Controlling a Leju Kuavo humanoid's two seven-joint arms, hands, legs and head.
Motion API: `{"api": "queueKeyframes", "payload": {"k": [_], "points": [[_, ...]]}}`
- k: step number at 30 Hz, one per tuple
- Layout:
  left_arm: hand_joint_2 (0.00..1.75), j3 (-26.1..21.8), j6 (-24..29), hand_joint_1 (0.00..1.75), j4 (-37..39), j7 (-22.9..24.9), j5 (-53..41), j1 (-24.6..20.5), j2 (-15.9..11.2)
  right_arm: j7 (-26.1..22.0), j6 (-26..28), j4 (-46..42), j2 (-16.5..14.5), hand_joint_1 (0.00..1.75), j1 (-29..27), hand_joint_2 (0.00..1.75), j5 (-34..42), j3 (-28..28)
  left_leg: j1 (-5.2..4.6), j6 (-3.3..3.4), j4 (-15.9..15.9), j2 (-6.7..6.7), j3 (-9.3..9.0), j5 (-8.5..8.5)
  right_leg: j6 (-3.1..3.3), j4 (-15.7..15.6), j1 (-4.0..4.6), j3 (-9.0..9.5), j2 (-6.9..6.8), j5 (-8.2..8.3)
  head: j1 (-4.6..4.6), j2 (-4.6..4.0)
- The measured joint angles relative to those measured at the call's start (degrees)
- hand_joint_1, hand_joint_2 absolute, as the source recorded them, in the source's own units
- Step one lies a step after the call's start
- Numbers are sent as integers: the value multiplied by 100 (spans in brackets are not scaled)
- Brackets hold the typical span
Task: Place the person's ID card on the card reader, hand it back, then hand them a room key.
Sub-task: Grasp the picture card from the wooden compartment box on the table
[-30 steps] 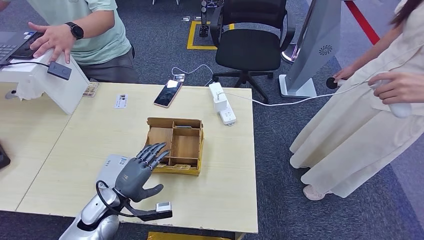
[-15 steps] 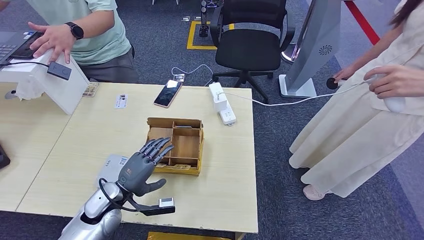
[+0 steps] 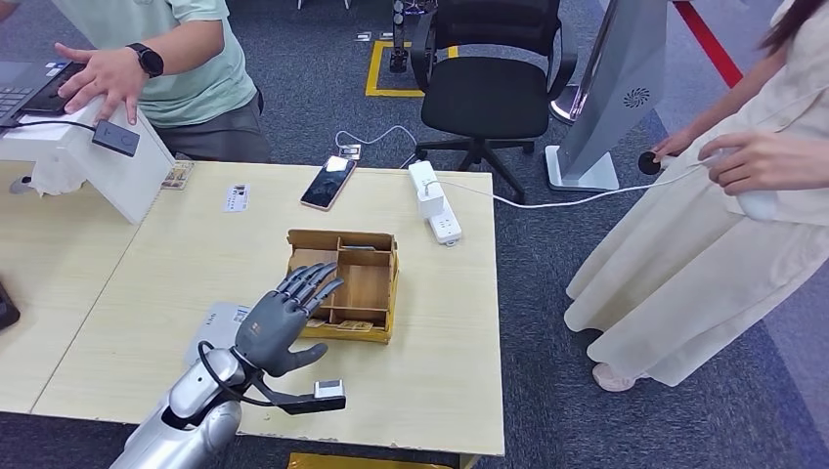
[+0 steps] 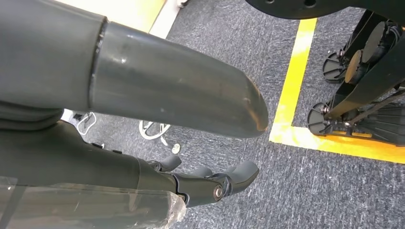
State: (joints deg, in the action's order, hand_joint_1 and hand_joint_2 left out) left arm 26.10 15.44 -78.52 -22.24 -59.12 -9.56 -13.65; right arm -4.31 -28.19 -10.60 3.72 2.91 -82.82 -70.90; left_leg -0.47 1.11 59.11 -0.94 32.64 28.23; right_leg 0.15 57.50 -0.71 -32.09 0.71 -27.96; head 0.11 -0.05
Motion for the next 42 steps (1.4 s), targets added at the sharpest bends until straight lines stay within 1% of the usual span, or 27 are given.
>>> {"api": "queueKeyframes", "payload": {"k": [11,24,31,42], "points": [[175,137,15,0,251,3,-6,-122,4,0,0,0,0,0,10,0,-2,0,0,0,0,0,0,0,0,0,0,0,0,0,0,0],[175,152,23,0,379,27,21,-228,-19,0,-14,0,0,0,11,0,3,0,0,0,0,0,0,0,0,0,0,0,0,0,0,0],[175,150,42,0,379,126,17,-257,-95,4,-16,0,0,0,10,0,19,0,0,0,0,0,0,0,0,0,0,1,0,0,-1,0],[175,139,104,0,379,134,-46,-252,-273,9,-14,0,2,0,8,0,28,0,0,0,0,0,1,0,0,0,0,1,0,0,0,-1]]}}
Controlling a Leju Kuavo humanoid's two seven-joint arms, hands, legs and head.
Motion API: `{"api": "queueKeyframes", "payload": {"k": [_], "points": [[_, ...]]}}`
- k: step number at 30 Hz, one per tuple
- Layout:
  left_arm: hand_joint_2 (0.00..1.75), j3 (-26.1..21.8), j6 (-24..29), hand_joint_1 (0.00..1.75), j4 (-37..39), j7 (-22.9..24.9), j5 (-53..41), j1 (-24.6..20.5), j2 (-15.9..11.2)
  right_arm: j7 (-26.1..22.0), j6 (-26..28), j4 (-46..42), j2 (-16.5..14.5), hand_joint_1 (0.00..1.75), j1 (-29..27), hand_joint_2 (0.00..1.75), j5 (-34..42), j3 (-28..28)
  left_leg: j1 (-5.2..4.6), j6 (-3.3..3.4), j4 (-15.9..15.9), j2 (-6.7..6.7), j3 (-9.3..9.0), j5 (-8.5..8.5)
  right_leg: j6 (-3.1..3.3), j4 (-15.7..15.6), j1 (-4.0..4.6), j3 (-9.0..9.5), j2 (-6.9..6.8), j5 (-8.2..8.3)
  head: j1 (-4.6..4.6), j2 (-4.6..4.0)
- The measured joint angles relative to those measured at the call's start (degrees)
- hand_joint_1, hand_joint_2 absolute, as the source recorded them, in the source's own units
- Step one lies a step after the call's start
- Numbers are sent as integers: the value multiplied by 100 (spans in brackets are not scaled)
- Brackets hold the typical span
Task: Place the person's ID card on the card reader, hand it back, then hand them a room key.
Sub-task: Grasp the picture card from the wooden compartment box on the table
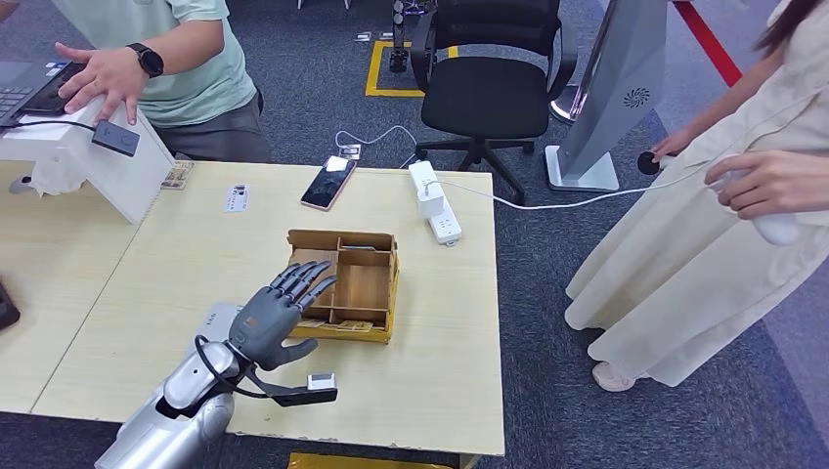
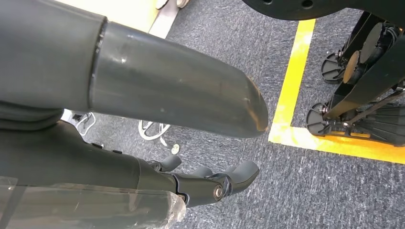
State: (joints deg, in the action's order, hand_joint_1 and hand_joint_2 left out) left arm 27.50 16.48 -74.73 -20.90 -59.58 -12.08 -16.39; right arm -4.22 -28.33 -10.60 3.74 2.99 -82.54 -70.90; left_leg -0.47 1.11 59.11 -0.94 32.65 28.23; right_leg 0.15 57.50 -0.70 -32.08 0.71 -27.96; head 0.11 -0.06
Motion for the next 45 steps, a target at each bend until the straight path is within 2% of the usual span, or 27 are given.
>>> {"api": "queueKeyframes", "payload": {"k": [8,13,18,22,25,30,38,45], "points": [[175,-32,-18,0,0,-7,18,69,-123,4,0,0,0,0,0,0,16,0,0,0,0,0,0,0,0,0,0,0,0,0,-1,1],[175,-35,-78,30,0,-45,101,99,-165,4,0,0,0,0,0,0,16,0,0,0,0,0,1,0,0,0,0,0,-1,0,-1,1],[175,-35,-136,30,0,-129,170,114,-184,4,0,0,0,0,0,0,16,0,0,0,0,0,1,0,0,0,0,0,-1,0,0,1],[175,-35,-143,172,0,-130,180,120,-208,4,0,-1,-1,0,0,0,15,0,0,0,0,0,0,0,0,0,0,0,-1,0,0,0],[175,-35,-182,170,0,-160,216,125,-221,2,0,0,-1,0,1,0,8,0,0,0,0,0,1,0,0,0,0,0,-1,0,0,0],[175,-35,-204,138,15,-243,270,129,-229,2,-2,0,0,0,2,0,5,0,0,0,0,0,0,0,0,0,0,0,0,0,-1,0],[175,-32,-140,161,62,-296,201,123,-191,2,-2,0,0,0,3,0,1,0,0,0,0,0,0,0,0,0,0,0,0,0,0,1],[175,17,-53,172,139,-340,171,44,-116,2,-10,0,0,0,5,0,-9,0,0,0,0,0,-1,0,0,0,0,-1,0,0,0,0]]}}
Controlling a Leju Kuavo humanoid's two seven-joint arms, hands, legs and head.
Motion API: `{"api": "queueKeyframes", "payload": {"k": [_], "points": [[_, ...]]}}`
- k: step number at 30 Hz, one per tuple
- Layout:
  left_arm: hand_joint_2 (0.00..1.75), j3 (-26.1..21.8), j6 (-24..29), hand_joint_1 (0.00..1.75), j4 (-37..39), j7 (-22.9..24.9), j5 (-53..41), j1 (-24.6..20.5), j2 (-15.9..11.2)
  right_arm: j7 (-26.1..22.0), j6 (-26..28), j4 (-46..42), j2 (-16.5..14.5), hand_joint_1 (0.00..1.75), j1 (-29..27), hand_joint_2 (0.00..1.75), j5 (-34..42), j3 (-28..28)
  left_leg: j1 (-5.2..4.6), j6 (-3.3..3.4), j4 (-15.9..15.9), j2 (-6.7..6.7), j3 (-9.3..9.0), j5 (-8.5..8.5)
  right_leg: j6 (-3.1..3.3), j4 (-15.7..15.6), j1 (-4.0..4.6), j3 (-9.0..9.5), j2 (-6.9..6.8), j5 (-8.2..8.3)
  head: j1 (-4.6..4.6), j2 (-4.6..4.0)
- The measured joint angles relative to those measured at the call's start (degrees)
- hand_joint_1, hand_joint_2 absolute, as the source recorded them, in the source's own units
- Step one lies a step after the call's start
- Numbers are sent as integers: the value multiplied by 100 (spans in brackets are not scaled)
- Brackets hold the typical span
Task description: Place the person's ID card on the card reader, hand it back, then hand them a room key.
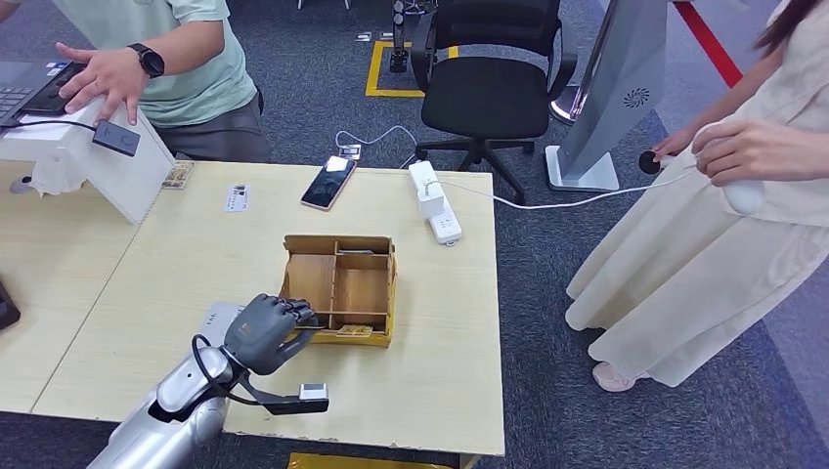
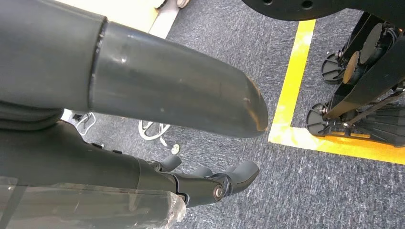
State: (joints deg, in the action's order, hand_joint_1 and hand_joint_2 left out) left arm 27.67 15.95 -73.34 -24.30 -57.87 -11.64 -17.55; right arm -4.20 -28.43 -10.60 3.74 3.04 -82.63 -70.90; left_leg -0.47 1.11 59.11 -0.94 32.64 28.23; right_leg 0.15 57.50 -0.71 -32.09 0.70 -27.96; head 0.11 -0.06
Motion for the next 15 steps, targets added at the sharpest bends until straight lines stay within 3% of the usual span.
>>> {"api": "queueKeyframes", "payload": {"k": [15], "points": [[175,31,109,175,-107,131,19,-490,207,-36,-63,0,16,0,-6,0,-51,3,0,0,1,0,0,0,0,0,0,0,-1,0,0,0]]}}
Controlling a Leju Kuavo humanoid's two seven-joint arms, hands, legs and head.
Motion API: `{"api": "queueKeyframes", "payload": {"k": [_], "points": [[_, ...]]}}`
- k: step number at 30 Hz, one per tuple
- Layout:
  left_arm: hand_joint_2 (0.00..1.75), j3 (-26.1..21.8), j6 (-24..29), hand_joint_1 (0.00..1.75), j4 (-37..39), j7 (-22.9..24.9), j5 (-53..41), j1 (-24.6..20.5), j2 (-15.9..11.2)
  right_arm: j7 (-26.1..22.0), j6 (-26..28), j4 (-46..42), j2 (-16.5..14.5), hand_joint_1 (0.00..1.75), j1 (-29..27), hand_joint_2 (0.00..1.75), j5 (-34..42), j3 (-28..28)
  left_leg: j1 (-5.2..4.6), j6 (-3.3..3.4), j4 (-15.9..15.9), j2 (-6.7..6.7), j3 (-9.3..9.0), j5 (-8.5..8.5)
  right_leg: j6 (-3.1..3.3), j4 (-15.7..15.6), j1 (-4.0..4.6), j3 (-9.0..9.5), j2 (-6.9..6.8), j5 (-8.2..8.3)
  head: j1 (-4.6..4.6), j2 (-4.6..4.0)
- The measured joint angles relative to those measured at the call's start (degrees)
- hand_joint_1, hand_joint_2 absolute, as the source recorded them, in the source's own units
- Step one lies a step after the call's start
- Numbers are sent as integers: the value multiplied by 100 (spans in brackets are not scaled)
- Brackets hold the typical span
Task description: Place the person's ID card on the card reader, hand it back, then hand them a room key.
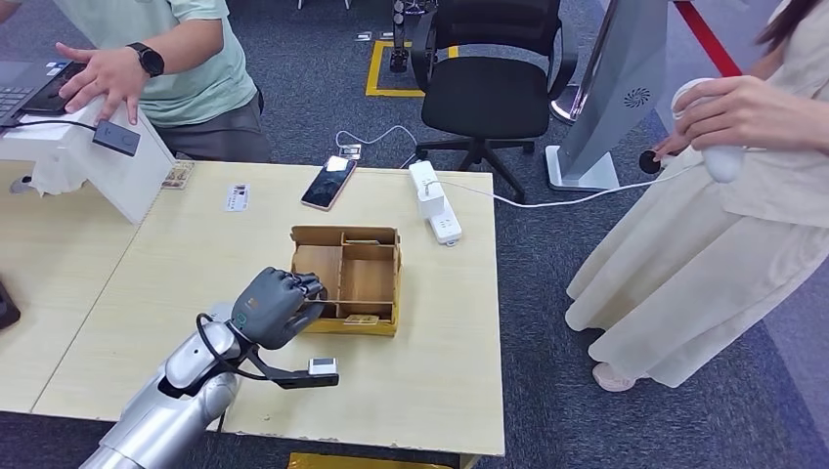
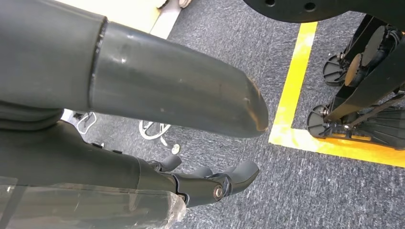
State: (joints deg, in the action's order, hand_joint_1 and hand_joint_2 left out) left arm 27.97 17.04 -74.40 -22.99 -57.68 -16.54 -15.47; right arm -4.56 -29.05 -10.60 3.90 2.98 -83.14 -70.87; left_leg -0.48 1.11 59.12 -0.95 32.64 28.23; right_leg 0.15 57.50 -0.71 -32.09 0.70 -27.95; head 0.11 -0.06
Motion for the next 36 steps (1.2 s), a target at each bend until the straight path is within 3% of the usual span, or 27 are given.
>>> {"api": "queueKeyframes", "payload": {"k": [6,19,36], "points": [[175,-157,55,175,-129,187,-182,-173,237,-30,-7,0,4,0,-6,0,-16,1,0,0,0,0,0,0,0,0,0,0,1,1,-1,1],[175,-596,68,175,-149,378,-374,-449,492,-60,-15,0,19,0,-17,0,-17,1,1,0,1,1,0,0,0,0,0,-1,1,1,0,1],[175,-1516,387,175,-256,786,-802,-756,1647,-41,-15,0,21,0,-39,0,-20,14,0,0,3,0,0,0,0,0,-1,0,1,2,0,1]]}}
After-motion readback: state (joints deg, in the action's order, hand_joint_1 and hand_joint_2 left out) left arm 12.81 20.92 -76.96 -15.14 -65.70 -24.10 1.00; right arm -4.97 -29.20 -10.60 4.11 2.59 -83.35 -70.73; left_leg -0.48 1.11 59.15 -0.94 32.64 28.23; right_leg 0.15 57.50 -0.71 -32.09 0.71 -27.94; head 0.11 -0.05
